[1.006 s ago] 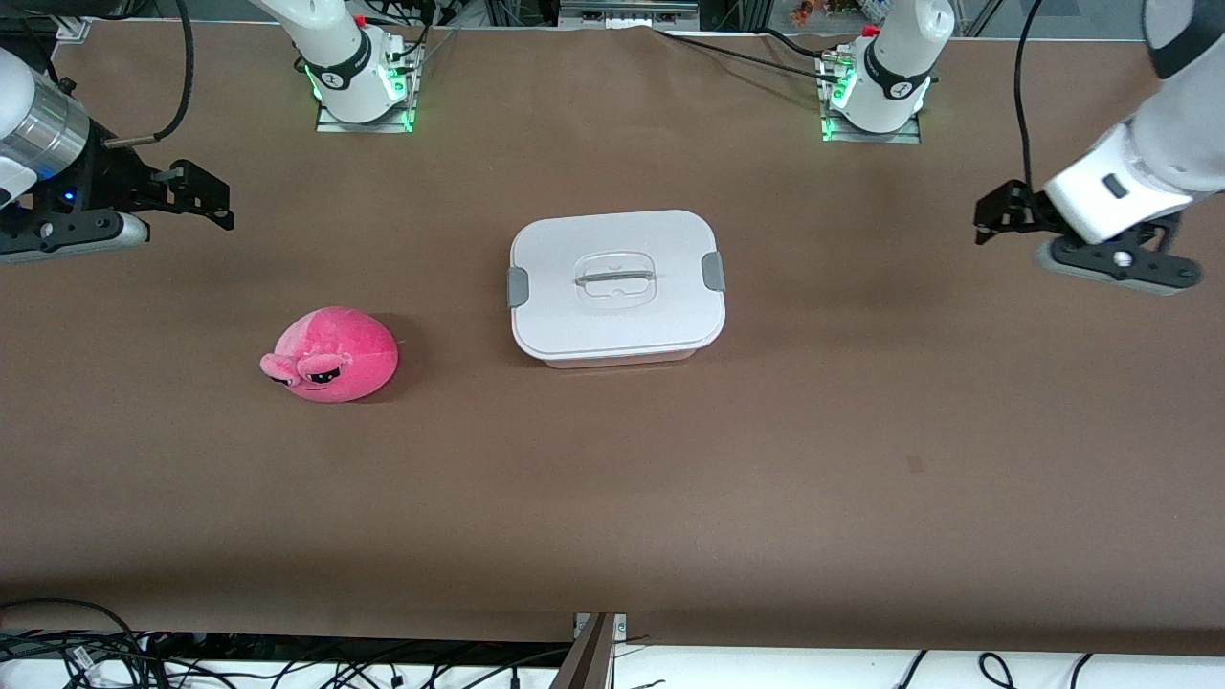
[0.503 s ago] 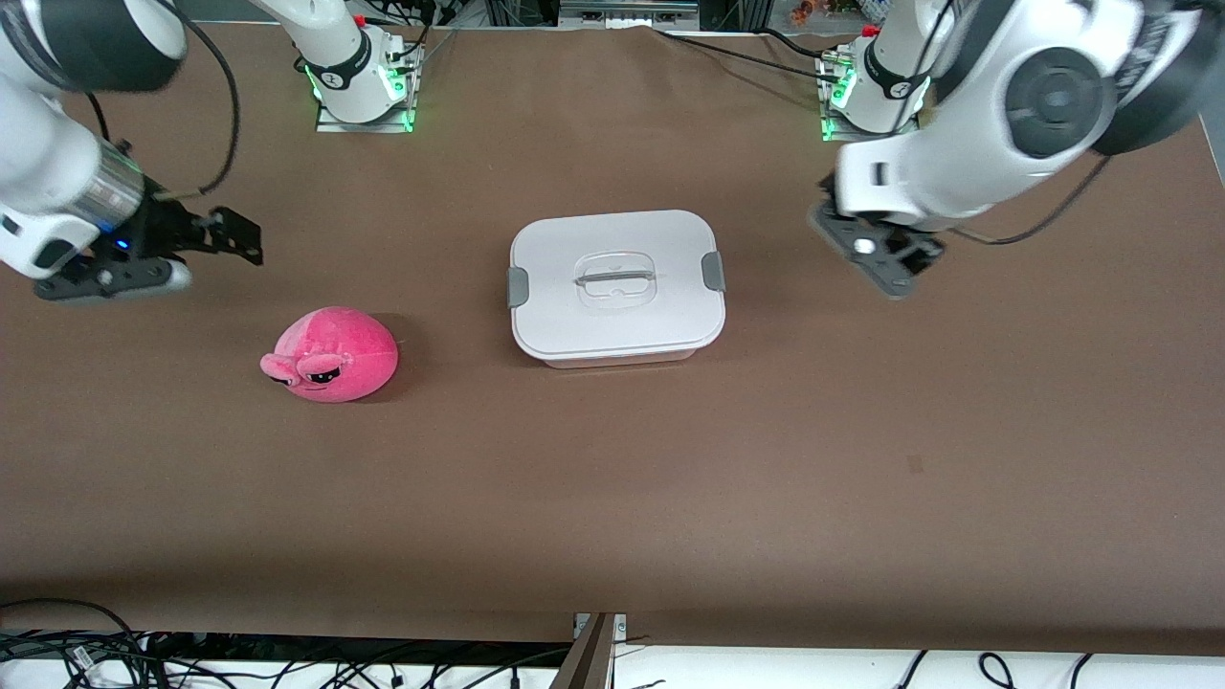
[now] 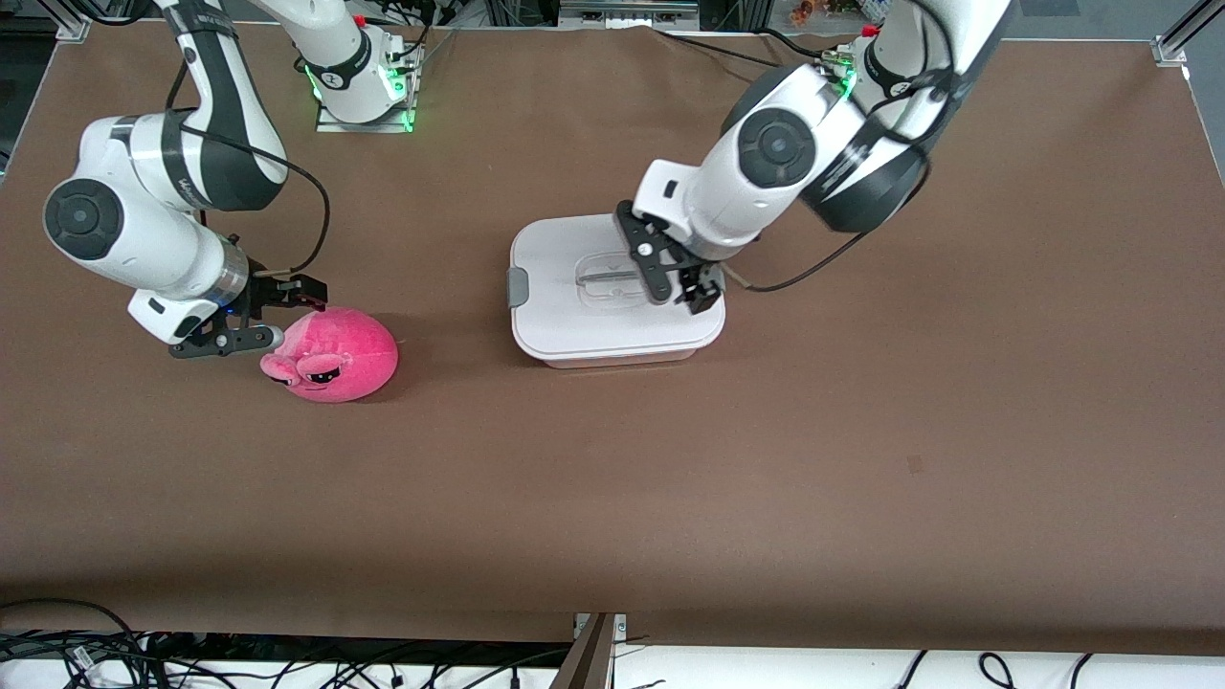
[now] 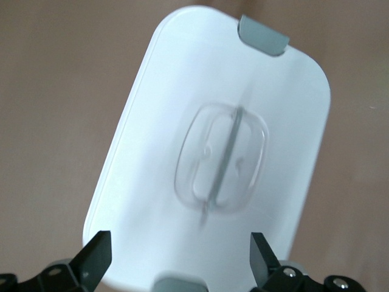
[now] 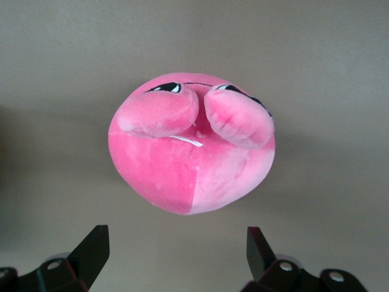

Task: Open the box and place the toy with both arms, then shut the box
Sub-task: 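Grasp the lid handle with the left gripper while the right gripper grasps the plush, then lift the lid with the left gripper while the right gripper lifts the plush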

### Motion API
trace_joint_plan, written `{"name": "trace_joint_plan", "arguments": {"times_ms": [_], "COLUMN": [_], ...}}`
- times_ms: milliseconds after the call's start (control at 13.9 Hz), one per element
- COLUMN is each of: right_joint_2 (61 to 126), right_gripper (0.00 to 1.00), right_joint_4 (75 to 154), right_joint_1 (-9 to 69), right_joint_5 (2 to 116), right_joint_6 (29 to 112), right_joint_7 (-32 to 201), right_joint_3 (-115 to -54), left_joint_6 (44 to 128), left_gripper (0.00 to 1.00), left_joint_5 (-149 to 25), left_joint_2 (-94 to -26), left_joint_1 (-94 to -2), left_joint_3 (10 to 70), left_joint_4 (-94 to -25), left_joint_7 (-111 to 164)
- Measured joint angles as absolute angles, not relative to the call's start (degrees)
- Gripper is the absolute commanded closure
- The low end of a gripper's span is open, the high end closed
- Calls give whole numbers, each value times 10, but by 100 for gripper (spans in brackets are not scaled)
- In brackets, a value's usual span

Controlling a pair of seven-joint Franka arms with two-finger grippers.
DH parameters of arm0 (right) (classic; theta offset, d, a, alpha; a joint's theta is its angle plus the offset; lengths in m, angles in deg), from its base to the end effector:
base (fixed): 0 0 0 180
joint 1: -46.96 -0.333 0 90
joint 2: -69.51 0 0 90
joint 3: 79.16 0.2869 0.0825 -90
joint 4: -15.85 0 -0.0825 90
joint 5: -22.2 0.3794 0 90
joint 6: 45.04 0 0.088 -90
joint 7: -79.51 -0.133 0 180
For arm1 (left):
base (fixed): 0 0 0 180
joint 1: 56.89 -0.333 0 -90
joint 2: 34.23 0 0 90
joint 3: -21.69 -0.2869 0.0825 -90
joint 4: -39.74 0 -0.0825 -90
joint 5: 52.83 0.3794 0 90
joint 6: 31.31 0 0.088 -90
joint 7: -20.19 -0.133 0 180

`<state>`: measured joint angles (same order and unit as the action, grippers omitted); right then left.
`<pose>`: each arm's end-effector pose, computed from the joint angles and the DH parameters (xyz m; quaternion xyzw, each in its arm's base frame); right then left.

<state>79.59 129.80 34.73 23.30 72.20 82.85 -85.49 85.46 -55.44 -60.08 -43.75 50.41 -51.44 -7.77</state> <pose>0.5605 0.0600 0.3152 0.9954 0.0758 -0.0586 0.0027 0.5123 -0.4191 0.3559 0.8321 -0.5398 0.0086 0.1272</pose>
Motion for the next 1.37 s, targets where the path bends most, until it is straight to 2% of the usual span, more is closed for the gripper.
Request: {"name": "trace_joint_plan", "arguments": {"times_ms": [287,431,503,575,647,719,790,934,1006,1365], "right_joint_2": [817,836,845,855,863,869,871,871,871,871], "right_gripper": [0,0,1,5,15,32,54,95,100,100], "right_joint_4": [1321,1321,1322,1322,1322,1322,1322,1322,1322,1320], "right_joint_1": [347,347,347,347,347,347,347,347,347,348], "right_joint_5": [233,233,233,233,233,233,233,233,233,234], "right_joint_6": [783,806,818,830,840,846,849,849,849,849], "right_joint_7": [851,851,851,852,853,857,861,866,867,868], "right_joint_3": [-855,-855,-855,-855,-855,-855,-855,-855,-855,-855], "left_joint_6": [908,910,910,910,910,910,910,910,910,908], "left_gripper": [0,26,50,60,68,84,96,100,100,100], "left_joint_5": [-530,-507,-504,-504,-504,-504,-504,-504,-504,-504], "left_joint_2": [-645,-649,-651,-653,-656,-658,-659,-659,-659,-655], "left_joint_1": [-390,-381,-381,-381,-381,-381,-381,-381,-381,-382], "left_joint_3": [504,504,504,503,503,503,503,503,503,505], "left_joint_4": [-514,-514,-514,-514,-514,-514,-514,-513,-512,-509], "left_joint_7": [-88,-88,-89,-94,-96,-96,-97,-97,-97,-107]}}
